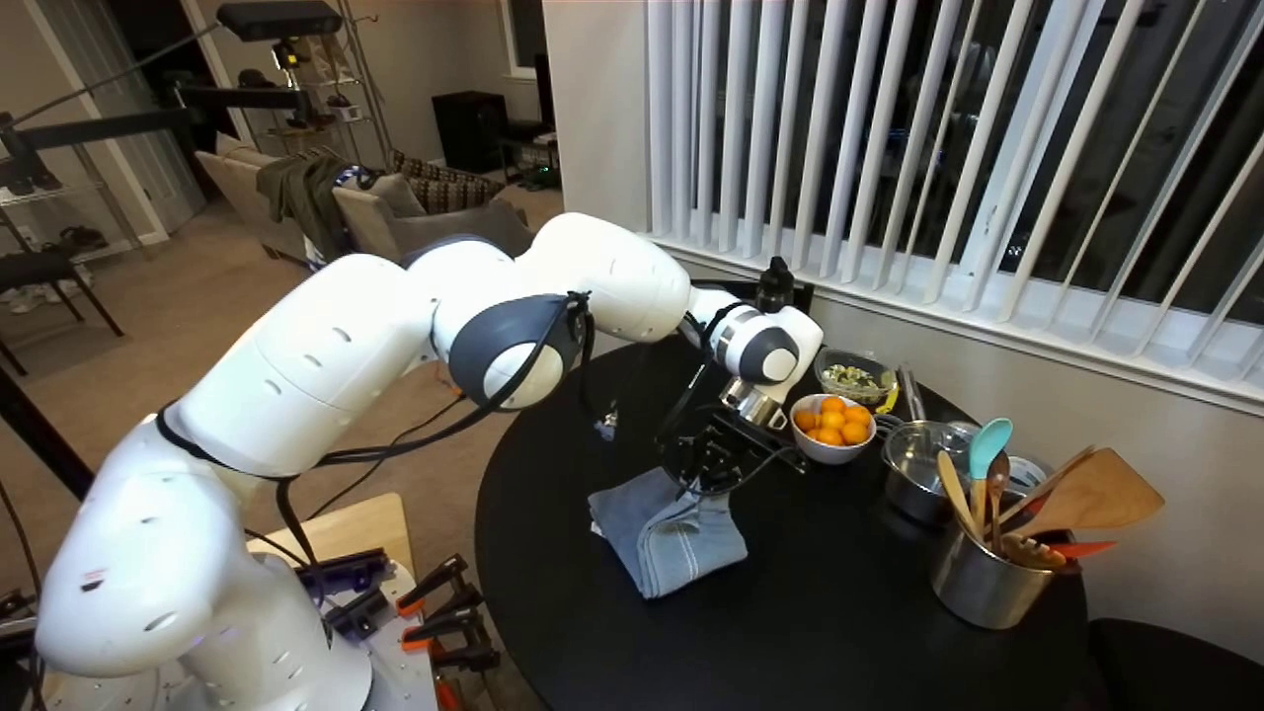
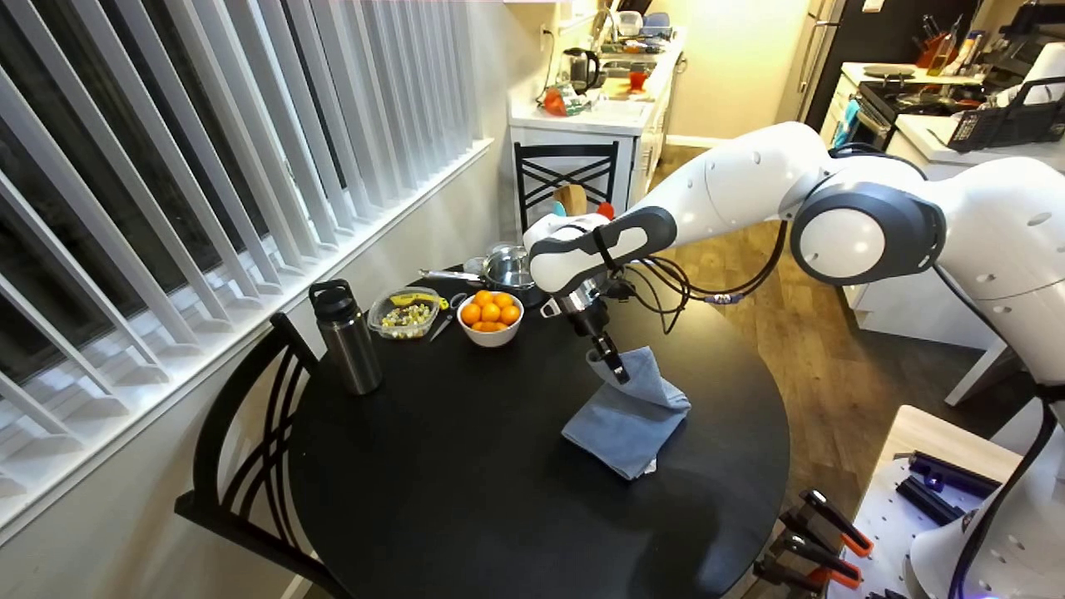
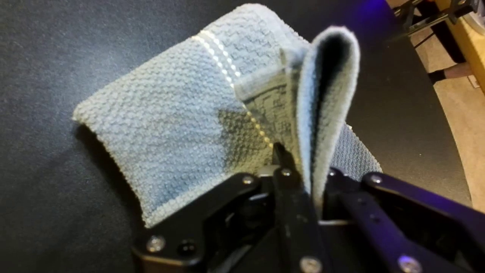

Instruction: Fold the blue towel

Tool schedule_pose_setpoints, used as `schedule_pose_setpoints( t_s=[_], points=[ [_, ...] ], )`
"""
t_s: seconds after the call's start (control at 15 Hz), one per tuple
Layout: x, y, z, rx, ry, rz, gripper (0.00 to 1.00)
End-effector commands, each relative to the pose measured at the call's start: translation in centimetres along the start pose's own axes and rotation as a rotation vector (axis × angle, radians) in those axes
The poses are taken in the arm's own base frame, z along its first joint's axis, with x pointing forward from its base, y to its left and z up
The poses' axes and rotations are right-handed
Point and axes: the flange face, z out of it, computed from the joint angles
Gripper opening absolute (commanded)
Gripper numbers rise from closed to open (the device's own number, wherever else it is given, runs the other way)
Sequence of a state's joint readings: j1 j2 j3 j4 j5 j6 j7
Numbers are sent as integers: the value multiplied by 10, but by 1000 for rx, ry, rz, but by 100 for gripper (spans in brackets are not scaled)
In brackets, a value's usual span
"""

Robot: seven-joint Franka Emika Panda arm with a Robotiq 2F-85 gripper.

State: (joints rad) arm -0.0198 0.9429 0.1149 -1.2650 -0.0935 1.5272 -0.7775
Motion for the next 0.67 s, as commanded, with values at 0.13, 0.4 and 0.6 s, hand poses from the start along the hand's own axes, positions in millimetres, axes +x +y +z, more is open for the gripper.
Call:
schedule_pose_setpoints(
  t_s=[0.13, 0.4, 0.6],
  points=[
    [-4, -44, -23, -133, 110, 138, 2],
    [3, -93, -27, -229, 161, 313, 2],
    [4, -128, 0, -209, 62, 338, 2]
  ],
)
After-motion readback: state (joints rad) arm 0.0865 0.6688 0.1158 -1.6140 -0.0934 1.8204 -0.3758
